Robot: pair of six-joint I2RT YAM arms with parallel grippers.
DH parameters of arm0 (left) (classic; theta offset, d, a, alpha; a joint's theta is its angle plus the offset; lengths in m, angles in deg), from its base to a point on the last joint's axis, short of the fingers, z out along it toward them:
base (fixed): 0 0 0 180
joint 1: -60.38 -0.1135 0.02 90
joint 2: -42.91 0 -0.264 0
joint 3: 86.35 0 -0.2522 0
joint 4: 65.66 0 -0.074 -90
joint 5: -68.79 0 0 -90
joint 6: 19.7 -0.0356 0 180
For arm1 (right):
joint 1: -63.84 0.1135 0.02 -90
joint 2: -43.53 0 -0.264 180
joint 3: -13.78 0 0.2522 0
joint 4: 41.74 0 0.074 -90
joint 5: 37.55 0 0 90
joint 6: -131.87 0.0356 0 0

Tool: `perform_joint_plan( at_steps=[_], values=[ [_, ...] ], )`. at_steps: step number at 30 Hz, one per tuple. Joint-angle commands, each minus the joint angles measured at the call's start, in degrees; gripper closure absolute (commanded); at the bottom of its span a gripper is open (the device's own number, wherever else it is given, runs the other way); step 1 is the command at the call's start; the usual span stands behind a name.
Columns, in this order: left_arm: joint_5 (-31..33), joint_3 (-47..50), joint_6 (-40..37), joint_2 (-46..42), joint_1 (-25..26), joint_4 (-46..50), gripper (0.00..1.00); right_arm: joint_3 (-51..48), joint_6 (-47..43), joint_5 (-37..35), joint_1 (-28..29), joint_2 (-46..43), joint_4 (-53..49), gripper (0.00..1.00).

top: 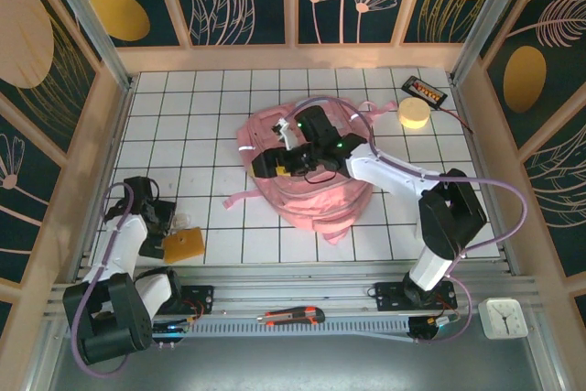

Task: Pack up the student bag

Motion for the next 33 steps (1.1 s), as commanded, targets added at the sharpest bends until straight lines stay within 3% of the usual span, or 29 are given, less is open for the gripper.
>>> perform_joint_plan(
  at_steps=[1, 3, 8, 13, 19, 28, 33],
  values=[
    [-5.38, 3.13, 0.77, -0.85, -0.25, -3.07, 0.01, 1.55, -0.51, 0.11, -1.95, -0.2, -0.34, 0.01],
    [-7.21, 4.62, 1.97, -1.23, 0.53, -4.28, 0.01, 1.49, -0.62, -0.16, -2.53, -0.48, -0.28, 0.01],
    [-9.89, 6.02, 8.44, 1.61, 9.18, -12.55, 0.02, 0.71, -0.19, 0.0, -2.9, -0.76, -0.13, 0.01],
    [-10.6, 2.38, 12.68, 9.96, 18.78, -20.59, 0.01, -0.18, 0.44, 0.42, -2.75, -1.06, -0.47, 0.01],
    [-10.93, -3.32, 15.74, 15.93, 25.81, -25.82, 0.01, -0.01, 0.53, 0.61, -1.99, -0.81, -2.85, 0.01],
    [-10.58, -3.48, 13.13, 10.43, 27.52, -20.55, 0.02, 2.06, -0.75, 3.8, 1.69, 3.33, -6.77, 0.01],
    [-10.5, 2.66, 15.16, 3.32, 24.73, -19.46, 0.04, 3.38, 0.21, 4.82, 2.93, 4.9, -5.4, 0.01]
  ],
)
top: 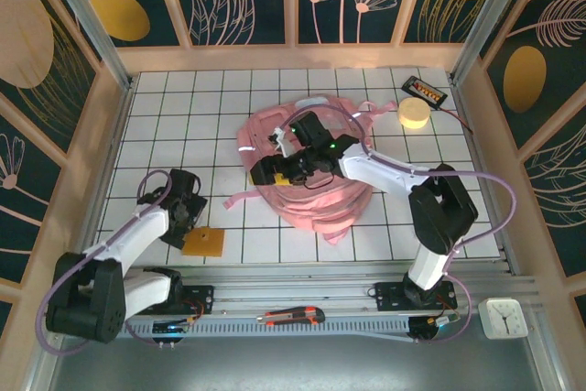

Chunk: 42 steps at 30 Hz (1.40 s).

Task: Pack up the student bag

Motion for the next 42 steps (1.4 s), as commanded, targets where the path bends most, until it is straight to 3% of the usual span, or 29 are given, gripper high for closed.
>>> perform_joint_plan(
  at_steps=[1, 6, 13, 17, 25, 34, 42],
  values=[
    [-16.71, 5.14, 7.18, -3.86, -1.17, -12.94, 0.05, 2.64, 0.09, 2.54, 1.01, 1.54, -0.75, 0.01],
    [-15.71, 5.6, 7.87, -7.93, -6.65, -10.81, 0.05, 3.59, 0.32, 3.51, 1.61, 3.2, -0.2, 0.01],
    [-15.92, 2.55, 4.08, -1.55, -11.88, -9.5, 0.06, 2.9, 0.86, 3.55, 1.95, 3.09, 1.28, 0.01],
    [-14.27, -0.86, 1.45, 2.22, -12.79, -6.45, 0.07, 1.98, 1.03, 3.18, 1.96, 2.42, 2.39, 0.01],
    [-11.38, -7.54, -3.1, 10.25, -13.95, -1.37, 0.24, -0.85, 2.69, 3.61, 1.89, 1.13, 6.92, 0.02],
    [-10.51, -9.93, -5.57, 11.0, -13.92, 0.14, 0.44, -1.86, 2.12, 3.48, 1.12, 0.02, 7.46, 0.02],
    [-11.92, -10.26, -6.82, 7.68, -13.93, 0.29, 0.46, -0.47, 1.82, 4.81, 0.14, 0.89, 7.15, 0.02]
  ],
)
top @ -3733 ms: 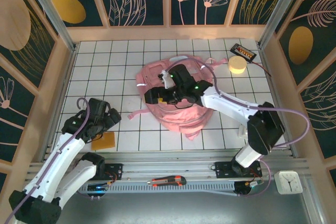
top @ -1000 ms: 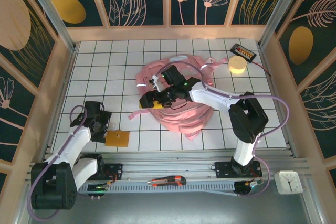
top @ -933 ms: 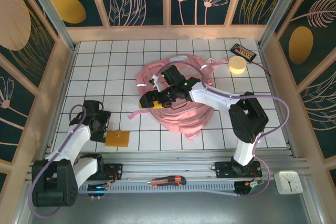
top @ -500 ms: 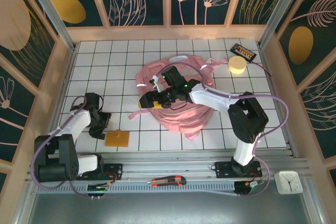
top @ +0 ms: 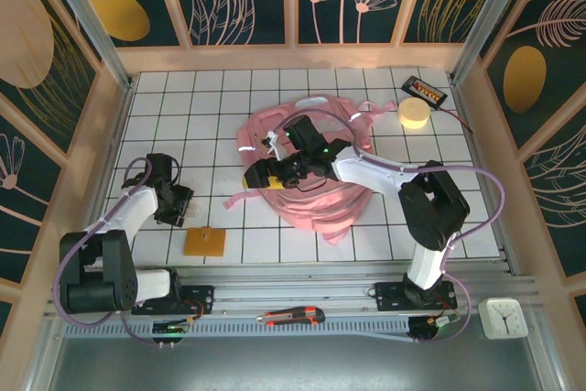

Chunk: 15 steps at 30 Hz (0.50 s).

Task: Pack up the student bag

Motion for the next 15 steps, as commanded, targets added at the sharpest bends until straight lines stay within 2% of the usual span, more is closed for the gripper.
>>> perform_joint_plan(
  at_steps=[1, 5, 6, 8, 9, 15],
  values=[
    [-1.47, -1.35, -1.21, -2.25, -0.31, -0.49, 0.47, 0.92, -0.15, 1.54, -0.95, -1.21, 0.66, 0.02],
    [-3.4, 0.01, -0.84, -3.7, -0.31, -0.77, 0.49, 2.04, -0.06, 2.51, -1.61, -0.44, 0.41, 0.02],
    [-3.61, 0.43, -0.4, -4.0, -0.31, -0.22, 0.46, 2.36, -0.02, 2.64, -1.74, -0.26, 0.46, 0.02],
    [-2.77, 0.93, -0.29, -4.66, -0.31, 0.83, 0.34, 2.75, -0.06, 2.69, -1.83, 0.07, 0.48, 0.02],
    [-2.11, 1.01, -0.13, -4.87, -0.31, 1.66, 0.32, 2.92, -0.06, 2.69, -1.84, 0.18, 0.57, 0.02],
    [-0.95, 1.3, 1.12, -4.01, -0.31, 4.01, 0.3, 1.55, 1.82, 3.32, -1.84, 0.75, 4.01, 0.02]
  ],
)
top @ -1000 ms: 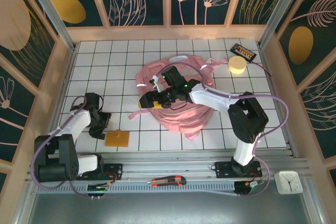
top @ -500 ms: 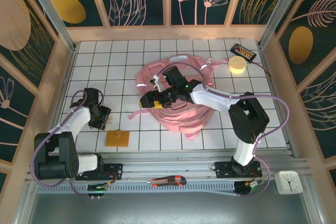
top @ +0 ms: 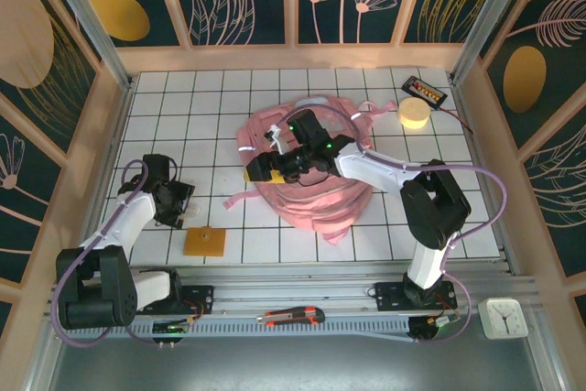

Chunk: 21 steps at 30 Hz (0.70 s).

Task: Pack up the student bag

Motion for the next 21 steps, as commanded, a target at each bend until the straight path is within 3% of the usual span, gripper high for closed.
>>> perform_joint_plan(
  at_steps=[1, 13, 21],
  values=[
    [1.09, 0.39, 1.1, 0.87, -0.31, 2.95, 0.3, 0.03, 1.5, 1.75, -0.2, 0.77, 3.53, 0.02],
    [3.37, -4.4, 0.92, 9.93, -0.39, 4.39, 0.29, -1.71, 1.22, 1.8, -1.29, 1.18, 5.11, 0.02],
    [4.37, -5.56, 0.12, 14.02, -0.4, 4.82, 0.36, -3.81, 1.18, 2.32, -4.13, 0.61, 6.18, 0.02]
  ],
)
